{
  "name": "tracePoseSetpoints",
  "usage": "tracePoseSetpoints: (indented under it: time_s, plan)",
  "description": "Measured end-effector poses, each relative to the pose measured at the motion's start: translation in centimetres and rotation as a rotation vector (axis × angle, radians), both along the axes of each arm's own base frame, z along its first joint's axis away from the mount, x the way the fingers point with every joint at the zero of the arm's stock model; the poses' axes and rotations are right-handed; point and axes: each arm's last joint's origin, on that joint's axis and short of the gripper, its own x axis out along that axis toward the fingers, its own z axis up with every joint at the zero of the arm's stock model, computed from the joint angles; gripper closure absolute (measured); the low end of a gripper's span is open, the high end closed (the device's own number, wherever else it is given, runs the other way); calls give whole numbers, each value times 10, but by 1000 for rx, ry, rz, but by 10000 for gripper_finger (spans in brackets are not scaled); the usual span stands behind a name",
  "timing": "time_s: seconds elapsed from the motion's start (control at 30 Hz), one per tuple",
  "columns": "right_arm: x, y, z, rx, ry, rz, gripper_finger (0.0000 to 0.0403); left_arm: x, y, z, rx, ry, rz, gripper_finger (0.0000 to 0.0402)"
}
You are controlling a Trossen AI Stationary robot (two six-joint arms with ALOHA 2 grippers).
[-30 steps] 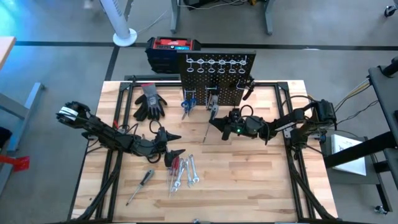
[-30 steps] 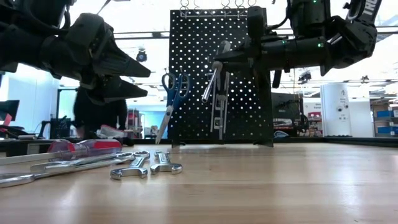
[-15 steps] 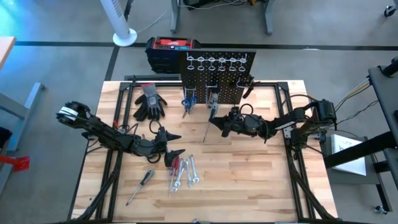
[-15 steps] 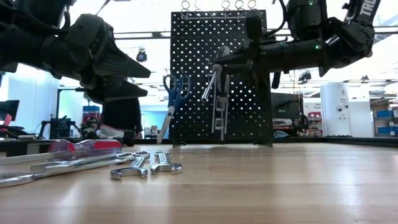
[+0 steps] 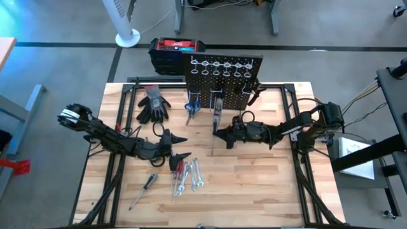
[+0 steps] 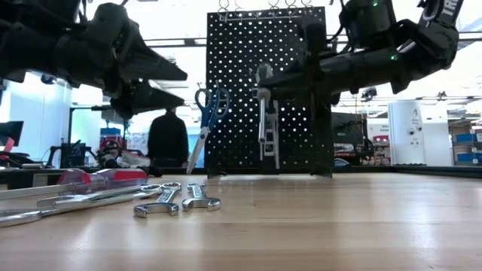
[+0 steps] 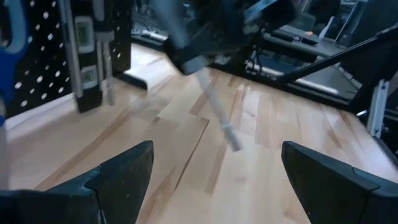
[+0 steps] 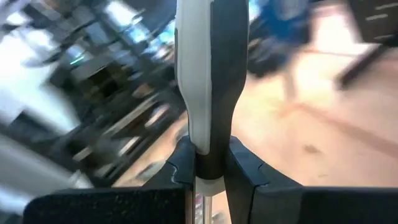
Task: Hang tools onto peg board
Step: Hang the grey screwdriver on the pegboard
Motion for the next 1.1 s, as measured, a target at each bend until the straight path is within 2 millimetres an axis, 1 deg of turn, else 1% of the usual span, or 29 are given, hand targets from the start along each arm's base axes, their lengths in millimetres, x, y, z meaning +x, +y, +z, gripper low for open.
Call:
tracePoseSetpoints:
  time_s: [0.1,0.2,0.33,0.43,0.57,0.7,1.1]
  plan:
    - [0,-1,-1,9,10,-6,370,4,-1,5,-2,-17,-4,59]
    - [0,4,1,-24,3,23,370,6,-3,9,-1,-28,-7,59]
    - [6,10,10,-91,-28,50,370,10,-2,13,21,-36,-4,59]
    - [8,4,15,-112,-45,4,370,12,-3,16,30,-44,-7,59]
    - [5,0,20,-121,-59,-44,370,12,-4,16,30,-35,-12,59]
    - [1,-4,19,-103,-53,-69,370,10,-4,11,27,-6,-11,59]
    - [-2,-16,16,-23,-60,-128,370,10,-4,10,31,3,-11,59]
